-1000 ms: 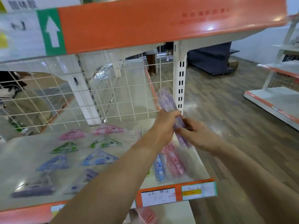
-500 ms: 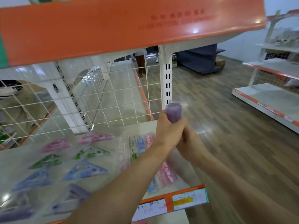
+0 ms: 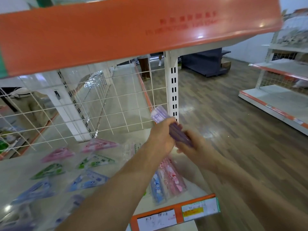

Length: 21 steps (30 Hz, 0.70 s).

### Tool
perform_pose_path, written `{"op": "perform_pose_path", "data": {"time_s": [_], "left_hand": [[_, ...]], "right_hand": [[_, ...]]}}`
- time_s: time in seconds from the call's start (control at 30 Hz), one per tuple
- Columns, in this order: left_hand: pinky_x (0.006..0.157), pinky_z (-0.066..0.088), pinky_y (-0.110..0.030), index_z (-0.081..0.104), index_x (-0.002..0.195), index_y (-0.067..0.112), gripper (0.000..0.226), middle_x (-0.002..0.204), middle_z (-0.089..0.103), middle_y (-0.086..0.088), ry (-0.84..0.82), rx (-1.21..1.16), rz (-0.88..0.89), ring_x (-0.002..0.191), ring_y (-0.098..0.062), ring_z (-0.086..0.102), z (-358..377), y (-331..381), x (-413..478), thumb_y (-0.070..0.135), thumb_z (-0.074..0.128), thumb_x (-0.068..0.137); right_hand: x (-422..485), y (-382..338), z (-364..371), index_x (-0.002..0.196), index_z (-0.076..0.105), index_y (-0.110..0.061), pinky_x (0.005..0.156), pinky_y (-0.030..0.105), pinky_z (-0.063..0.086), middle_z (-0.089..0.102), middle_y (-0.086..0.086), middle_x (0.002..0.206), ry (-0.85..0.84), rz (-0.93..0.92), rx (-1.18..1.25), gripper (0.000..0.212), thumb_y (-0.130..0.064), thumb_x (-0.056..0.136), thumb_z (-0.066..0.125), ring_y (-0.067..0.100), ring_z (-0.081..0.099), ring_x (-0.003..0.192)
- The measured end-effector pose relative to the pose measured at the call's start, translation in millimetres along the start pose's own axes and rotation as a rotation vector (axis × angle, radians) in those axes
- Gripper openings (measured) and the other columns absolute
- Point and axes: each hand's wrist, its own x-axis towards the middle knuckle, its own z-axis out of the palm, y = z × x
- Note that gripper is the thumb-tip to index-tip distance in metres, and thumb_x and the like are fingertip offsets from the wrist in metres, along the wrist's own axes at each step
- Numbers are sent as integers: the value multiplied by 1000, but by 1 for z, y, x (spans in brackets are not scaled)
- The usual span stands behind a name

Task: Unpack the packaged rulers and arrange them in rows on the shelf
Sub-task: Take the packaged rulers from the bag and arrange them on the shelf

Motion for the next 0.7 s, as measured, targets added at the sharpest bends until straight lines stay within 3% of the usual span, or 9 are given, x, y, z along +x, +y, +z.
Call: {"op": "perform_pose_path", "data": {"time_s": [0.1, 0.17, 0.23, 0.33, 0.43, 0.5, 0.57, 0.7], "left_hand": [[65, 42, -33, 48, 77, 5, 18, 69, 52, -11, -107, 67, -96, 64, -23, 52, -2, 14, -3, 10, 47, 95], [70, 49, -34, 52, 83, 7, 12, 75, 54, -10, -48, 214, -123, 72, -23, 56, -3, 17, -1, 14, 55, 93], [82, 46, -35, 56, 93, 9, 13, 86, 53, -6, 112, 463, -47, 89, -23, 54, -10, 18, 5, 21, 62, 90], [80, 41, -32, 57, 115, 2, 35, 102, 54, -8, 277, 591, 108, 94, -23, 51, -20, 19, 15, 18, 65, 84], [75, 41, -31, 59, 100, 6, 17, 101, 53, -8, 216, 594, 121, 84, -21, 50, -19, 17, 16, 11, 63, 84], [82, 44, -35, 57, 87, 11, 3, 96, 53, -6, 185, 601, 122, 88, -22, 50, -16, 15, 13, 11, 61, 86], [93, 45, -40, 60, 94, 10, 8, 98, 57, -6, 171, 610, 152, 98, -24, 54, -15, 14, 13, 13, 60, 86], [93, 45, -39, 62, 102, 9, 17, 92, 56, -5, 148, 601, 153, 94, -23, 54, -13, 11, 15, 15, 59, 87]], "right_hand": [[1, -15, -8, 104, 58, -15, 63, 36, 53, 66, 2, 82, -59, 43, 142, 12, -18, 96, 49, 17, 65, 69], [3, -15, -7, 103, 58, -11, 68, 40, 50, 66, 4, 83, -19, 50, -127, 16, -19, 96, 46, 22, 63, 73], [6, -8, -2, 108, 56, -9, 68, 36, 45, 66, 9, 95, 17, 102, -410, 23, -23, 98, 42, 30, 61, 86], [7, 2, 10, 113, 52, -5, 74, 33, 40, 60, 13, 107, -19, 206, -674, 26, -22, 99, 38, 32, 59, 100], [3, 7, 20, 116, 51, -6, 83, 31, 39, 49, 10, 108, -74, 187, -834, 28, -22, 100, 35, 27, 52, 106], [3, 6, 21, 115, 51, -7, 82, 30, 38, 50, 10, 114, -59, 170, -859, 27, -22, 100, 34, 26, 50, 106], [5, 2, 20, 113, 51, -8, 78, 31, 36, 50, 9, 114, -23, 155, -840, 25, -22, 100, 35, 25, 51, 105], [-3, -2, 23, 116, 46, -9, 72, 25, 29, 47, 8, 116, 37, 138, -807, 21, -17, 100, 35, 23, 49, 105]]}}
